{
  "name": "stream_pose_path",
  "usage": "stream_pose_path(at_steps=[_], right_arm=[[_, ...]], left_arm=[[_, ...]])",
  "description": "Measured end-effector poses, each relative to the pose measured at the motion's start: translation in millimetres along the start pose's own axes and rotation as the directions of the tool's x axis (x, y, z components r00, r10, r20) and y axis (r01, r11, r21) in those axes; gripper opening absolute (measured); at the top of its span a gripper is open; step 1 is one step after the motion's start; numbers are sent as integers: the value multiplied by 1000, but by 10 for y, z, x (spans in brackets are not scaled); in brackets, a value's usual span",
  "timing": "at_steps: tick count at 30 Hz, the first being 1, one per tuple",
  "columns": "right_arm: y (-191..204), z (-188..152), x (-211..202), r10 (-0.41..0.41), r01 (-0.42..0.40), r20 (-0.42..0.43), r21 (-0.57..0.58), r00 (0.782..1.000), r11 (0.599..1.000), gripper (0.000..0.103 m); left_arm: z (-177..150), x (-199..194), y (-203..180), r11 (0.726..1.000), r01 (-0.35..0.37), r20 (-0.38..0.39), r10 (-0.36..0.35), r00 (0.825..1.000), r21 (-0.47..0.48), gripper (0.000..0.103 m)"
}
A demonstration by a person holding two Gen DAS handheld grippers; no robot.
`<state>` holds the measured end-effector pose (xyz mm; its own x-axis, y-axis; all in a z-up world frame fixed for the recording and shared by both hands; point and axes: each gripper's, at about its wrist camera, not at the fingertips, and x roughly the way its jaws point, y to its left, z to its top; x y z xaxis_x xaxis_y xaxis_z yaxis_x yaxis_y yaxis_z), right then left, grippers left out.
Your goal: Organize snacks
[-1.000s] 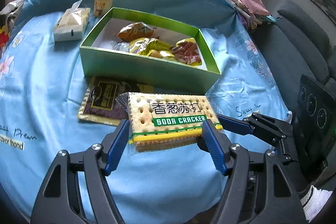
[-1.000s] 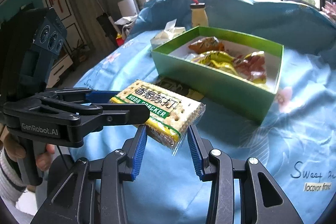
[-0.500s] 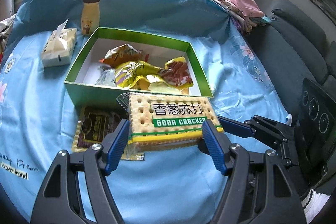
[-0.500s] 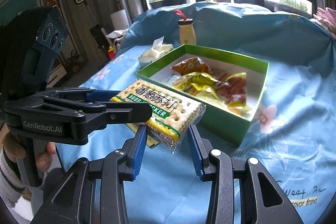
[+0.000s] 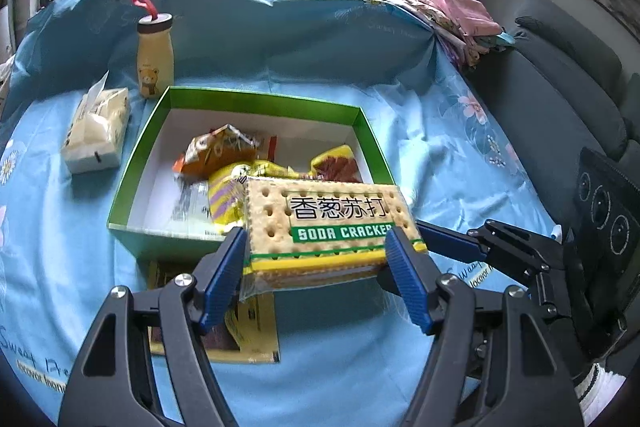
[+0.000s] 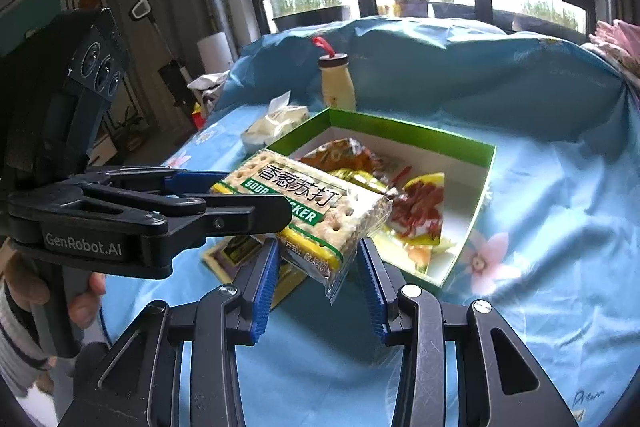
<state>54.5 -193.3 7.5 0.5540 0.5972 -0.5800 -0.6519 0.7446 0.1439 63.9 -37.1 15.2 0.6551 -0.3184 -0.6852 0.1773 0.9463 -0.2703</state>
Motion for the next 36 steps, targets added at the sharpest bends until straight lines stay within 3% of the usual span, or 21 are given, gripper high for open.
stream_pose_path(at_steps=[11, 22, 25, 31, 36], right_arm=[[-265, 255, 337, -18, 18, -5, 16, 1000, 1000, 42], [-450, 330, 899, -84, 90, -114, 43, 990, 995, 42], [-469, 303, 905, -122, 131, -128, 61, 984, 990, 53], [-450, 215, 651, -81, 89, -75, 115, 994, 989, 56], [-297, 81, 415, -38, 43, -44, 118, 998, 992, 59]], left_arm=[[374, 396, 186, 999, -1, -20, 0, 1000, -35, 70], [543, 871, 484, 991, -80, -117, 67, 991, -105, 76], [533, 814, 580, 985, -101, -109, 86, 990, -138, 89], [394, 362, 791, 976, -114, -41, 109, 993, -184, 89], [171, 74, 969, 967, -151, -32, 148, 988, -203, 90]])
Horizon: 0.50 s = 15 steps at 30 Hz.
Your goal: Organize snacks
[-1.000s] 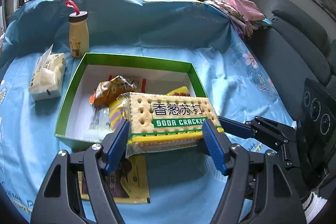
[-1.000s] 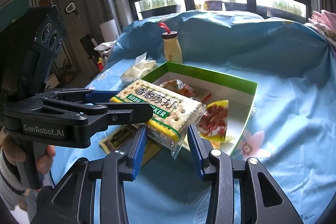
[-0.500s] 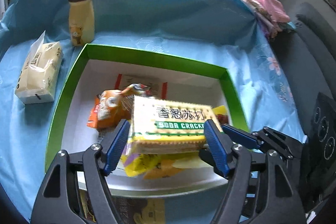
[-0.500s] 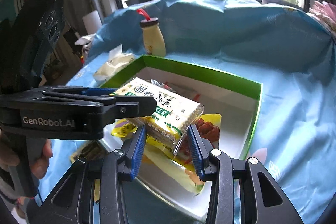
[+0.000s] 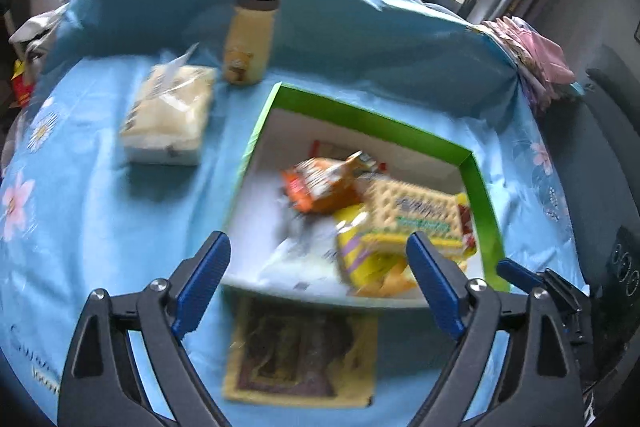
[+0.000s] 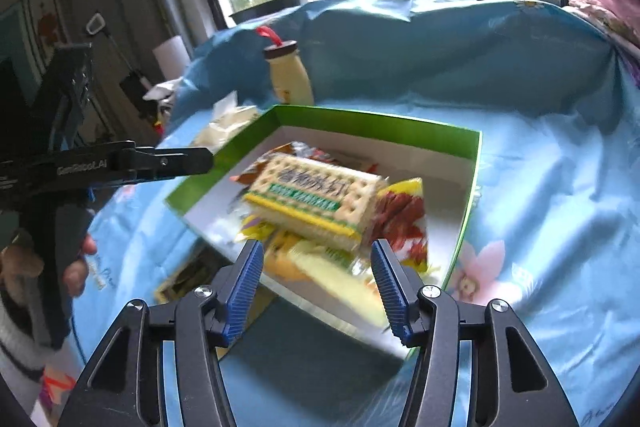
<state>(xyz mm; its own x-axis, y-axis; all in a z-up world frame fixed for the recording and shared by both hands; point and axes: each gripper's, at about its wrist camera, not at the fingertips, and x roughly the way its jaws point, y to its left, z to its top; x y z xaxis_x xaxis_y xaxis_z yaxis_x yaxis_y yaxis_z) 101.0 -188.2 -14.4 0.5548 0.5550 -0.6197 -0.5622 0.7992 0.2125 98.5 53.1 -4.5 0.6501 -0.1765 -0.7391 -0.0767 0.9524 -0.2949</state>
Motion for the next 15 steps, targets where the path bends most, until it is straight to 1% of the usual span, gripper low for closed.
stream_pose_path(at_steps=[3, 7, 9, 11, 13, 15], right_arm=[[111, -130, -48, 43, -43, -12, 5, 999, 999, 61], [243, -298, 44, 113, -112, -72, 22, 991, 994, 61], [313, -393, 176, 139, -136, -120, 30, 983, 990, 61], [361, -459, 303, 162, -156, -156, 47, 974, 987, 61], [383, -494, 391, 181, -173, -173, 64, 968, 983, 61], [395, -516, 496, 185, -173, -192, 79, 964, 982, 61]], left_arm=[[-197, -52, 163, 1000, -14, -32, 14, 999, -14, 90], [-408, 22, 362, 998, -16, -94, 10, 995, -56, 90], [-492, 89, 441, 996, 6, -134, -18, 991, -93, 90], [-572, 177, 506, 991, 39, -177, -60, 982, -125, 90], [-608, 221, 512, 991, 40, -198, -65, 978, -128, 90], [-627, 262, 523, 988, 52, -212, -82, 974, -145, 90]])
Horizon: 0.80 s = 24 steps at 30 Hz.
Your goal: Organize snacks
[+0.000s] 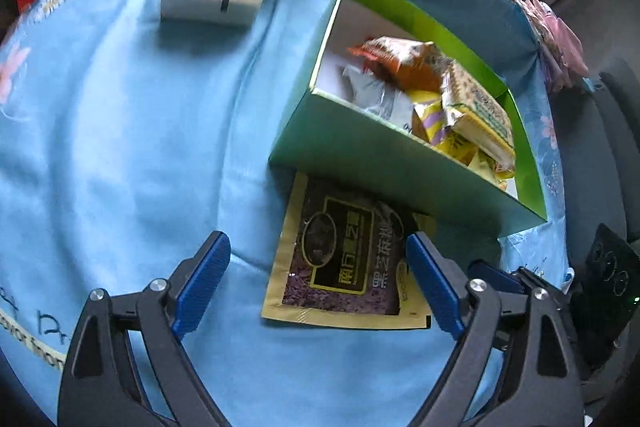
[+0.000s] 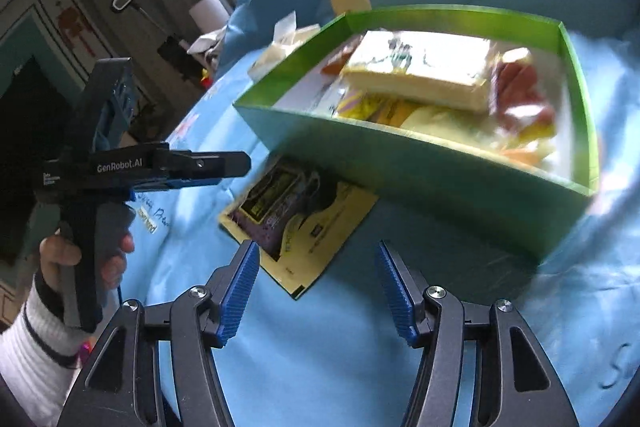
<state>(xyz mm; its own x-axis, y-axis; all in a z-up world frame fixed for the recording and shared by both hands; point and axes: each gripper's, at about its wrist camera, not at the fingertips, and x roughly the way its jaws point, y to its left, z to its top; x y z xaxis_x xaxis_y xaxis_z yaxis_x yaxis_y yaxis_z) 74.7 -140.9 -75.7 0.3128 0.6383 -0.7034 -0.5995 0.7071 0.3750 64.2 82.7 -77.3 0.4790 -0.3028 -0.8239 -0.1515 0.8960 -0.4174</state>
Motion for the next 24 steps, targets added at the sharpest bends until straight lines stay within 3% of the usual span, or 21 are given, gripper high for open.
stream_pose_path(at_steps=[8, 14, 16, 18, 19, 22, 23, 24], right_arm=[[-1, -6, 200, 7, -7, -42, 9, 999, 1000, 61], [-3, 20, 307, 54, -53, -41, 18, 998, 998, 60], [29, 27, 336, 26, -26, -39, 0, 999, 1000, 50], [36, 33, 366, -11, 10, -44, -24, 999, 1000, 26], [26, 39, 367, -10, 9, -44, -21, 999, 1000, 22], [35, 44, 345, 0, -1, -39, -32, 999, 999, 13], [78, 38, 319, 14, -15, -28, -48, 1000, 999, 3], [109, 34, 311, 13, -15, -28, -57, 1000, 998, 2]], left_arm=[[-21, 57, 10, 999, 42, -29, -42, 999, 5, 88], [-107, 109, -64, 997, 73, -28, -72, 997, 32, 74], [-130, 122, -71, 997, 63, -29, -62, 998, 42, 56], [-136, 121, -15, 997, 74, -28, -73, 997, 21, 36], [-141, 117, 17, 998, 62, -27, -62, 998, 12, 23], [-166, 93, 73, 996, 86, -21, -86, 996, -16, 17], [-181, 90, 52, 997, 81, -22, -82, 996, -9, 17], [-198, 75, 37, 997, 74, -17, -74, 997, -4, 17]])
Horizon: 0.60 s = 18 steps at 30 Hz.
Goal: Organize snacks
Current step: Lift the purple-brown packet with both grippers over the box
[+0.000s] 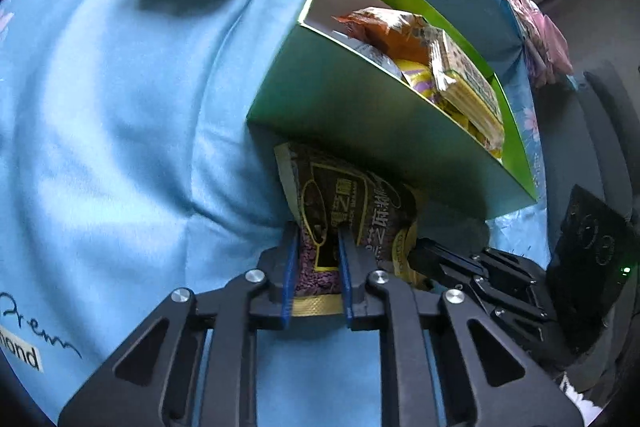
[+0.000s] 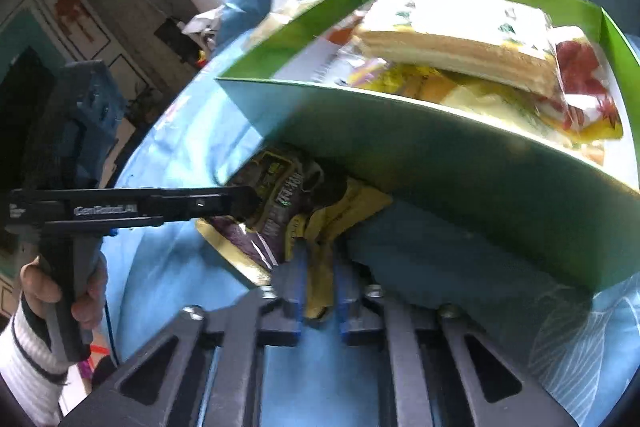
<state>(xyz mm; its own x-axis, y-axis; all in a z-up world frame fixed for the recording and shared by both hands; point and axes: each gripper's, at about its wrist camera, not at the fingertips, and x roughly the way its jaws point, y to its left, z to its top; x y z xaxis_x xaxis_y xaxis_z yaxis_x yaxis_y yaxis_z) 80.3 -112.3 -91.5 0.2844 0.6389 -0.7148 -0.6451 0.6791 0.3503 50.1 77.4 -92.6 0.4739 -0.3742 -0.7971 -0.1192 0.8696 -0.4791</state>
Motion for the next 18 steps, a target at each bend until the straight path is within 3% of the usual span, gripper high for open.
stream_pose_path(at_steps=[2, 6, 13, 18], right_arm=[[53, -27, -8, -25, 25, -1, -18, 1000, 1000, 2], [69, -80, -147, 11, -11, 19, -5, 1000, 1000, 2], [238, 27, -671, 33, -25, 139, -61, 990, 998, 2], [255, 234, -978, 24, -5, 230, -83, 973, 997, 2]], left_arm=[[-31, -53, -37, 1000, 17, 13, -17, 1000, 2, 14], [-101, -259, -101, 999, 39, 46, -40, 998, 25, 13], [-32, -758, -495, 991, 44, 165, -65, 984, 130, 11], [170, -835, -777, 983, 34, 208, -72, 976, 182, 13]])
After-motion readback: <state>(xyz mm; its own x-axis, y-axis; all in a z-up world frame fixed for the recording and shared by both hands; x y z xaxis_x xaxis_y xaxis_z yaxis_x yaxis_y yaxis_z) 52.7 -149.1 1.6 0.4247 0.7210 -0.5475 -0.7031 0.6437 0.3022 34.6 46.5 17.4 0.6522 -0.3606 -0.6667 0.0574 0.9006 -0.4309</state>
